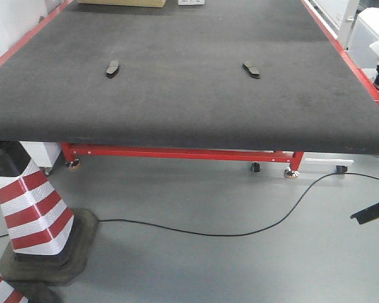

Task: Move and align brake pads A on conveyor
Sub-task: 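Turn and drive up to the black conveyor belt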

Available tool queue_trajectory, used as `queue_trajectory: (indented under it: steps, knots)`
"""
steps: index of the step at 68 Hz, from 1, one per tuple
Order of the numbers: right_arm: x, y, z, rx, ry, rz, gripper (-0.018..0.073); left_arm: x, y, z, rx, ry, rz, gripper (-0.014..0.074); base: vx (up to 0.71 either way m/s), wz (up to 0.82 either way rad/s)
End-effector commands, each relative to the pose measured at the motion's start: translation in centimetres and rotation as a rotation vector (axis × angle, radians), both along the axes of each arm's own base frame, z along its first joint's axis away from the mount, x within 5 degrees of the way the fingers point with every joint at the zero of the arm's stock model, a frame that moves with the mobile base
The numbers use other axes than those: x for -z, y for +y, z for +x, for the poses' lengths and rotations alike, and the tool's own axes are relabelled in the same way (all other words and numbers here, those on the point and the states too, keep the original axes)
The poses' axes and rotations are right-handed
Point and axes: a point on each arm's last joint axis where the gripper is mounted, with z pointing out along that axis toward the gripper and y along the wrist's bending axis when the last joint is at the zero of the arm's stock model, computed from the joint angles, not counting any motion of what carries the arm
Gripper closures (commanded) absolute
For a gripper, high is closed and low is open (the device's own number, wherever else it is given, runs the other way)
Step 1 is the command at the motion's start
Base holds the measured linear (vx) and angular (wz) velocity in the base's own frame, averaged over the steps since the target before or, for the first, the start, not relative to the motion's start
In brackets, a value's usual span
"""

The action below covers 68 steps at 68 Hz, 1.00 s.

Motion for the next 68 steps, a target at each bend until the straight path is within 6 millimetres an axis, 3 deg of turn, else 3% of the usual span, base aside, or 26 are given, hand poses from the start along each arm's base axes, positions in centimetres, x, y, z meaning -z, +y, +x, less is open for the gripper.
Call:
queue_trajectory:
  steps: [1,35,68]
  knots:
    - [-1.70,0.13,0.07,-0.015,-0.113,0.022,0.0564,-1.67,-0.29,0.22,0.020,-0.102,-0.050,0.0603,0.05,-0.08]
    - [-1.70,0.13,0.07,-0.015,-0.113,0.022,0.0564,-1.67,-0.29,0.22,0.020,-0.102,-0.050,0.0603,0.10,-0.03]
    - [-1.70,0.13,0.07,-0.015,-0.113,0.022,0.0564,-1.67,-0.29,0.22,0.020,-0.102,-0.050,0.0603,0.32,0.05]
